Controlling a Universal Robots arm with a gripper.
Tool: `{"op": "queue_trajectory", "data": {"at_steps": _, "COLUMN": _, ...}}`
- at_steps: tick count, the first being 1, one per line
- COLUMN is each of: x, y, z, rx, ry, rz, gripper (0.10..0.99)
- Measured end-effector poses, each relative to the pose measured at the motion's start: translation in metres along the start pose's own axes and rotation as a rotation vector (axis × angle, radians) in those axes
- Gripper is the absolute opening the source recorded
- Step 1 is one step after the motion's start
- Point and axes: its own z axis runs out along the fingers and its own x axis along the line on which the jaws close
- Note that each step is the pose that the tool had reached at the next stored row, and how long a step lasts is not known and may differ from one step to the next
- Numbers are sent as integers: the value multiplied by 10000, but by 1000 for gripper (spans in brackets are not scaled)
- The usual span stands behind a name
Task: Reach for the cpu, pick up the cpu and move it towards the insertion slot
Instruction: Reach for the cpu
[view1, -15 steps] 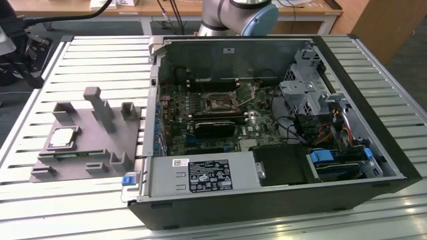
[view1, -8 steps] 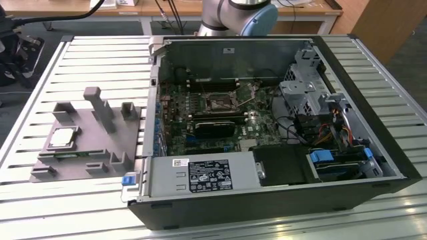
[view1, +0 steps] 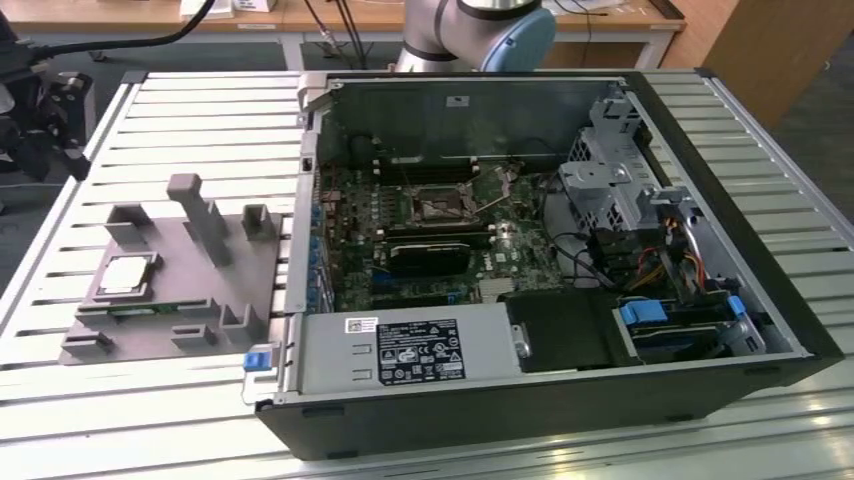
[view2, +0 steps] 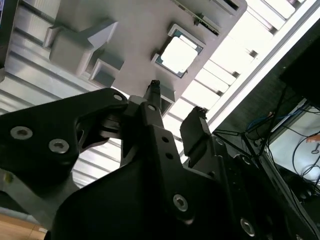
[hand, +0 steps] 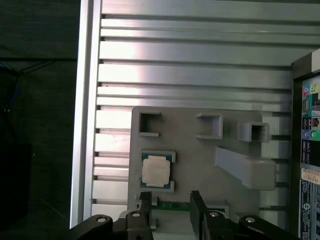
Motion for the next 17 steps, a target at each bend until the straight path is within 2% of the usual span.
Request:
{"op": "queue_trajectory", "data": {"at_steps": 2, "x": 0, "y": -2, "z": 35, "rx": 0, "ry": 7, "rz": 1, "gripper": 525}}
{"op": "queue_trajectory", "data": {"at_steps": 4, "x": 0, "y": -4, "z": 71, "rx": -1, "ry": 11, "rz": 1, "gripper": 525}}
{"op": "queue_trajectory", "data": {"at_steps": 5, "x": -1, "y": -6, "z": 89, "rx": -1, "ry": 12, "rz": 1, "gripper": 588}}
{"op": "queue_trajectory", "data": {"at_steps": 17, "x": 12, "y": -26, "z": 307, "rx": -6, "ry": 13, "rz": 0, "gripper": 588}}
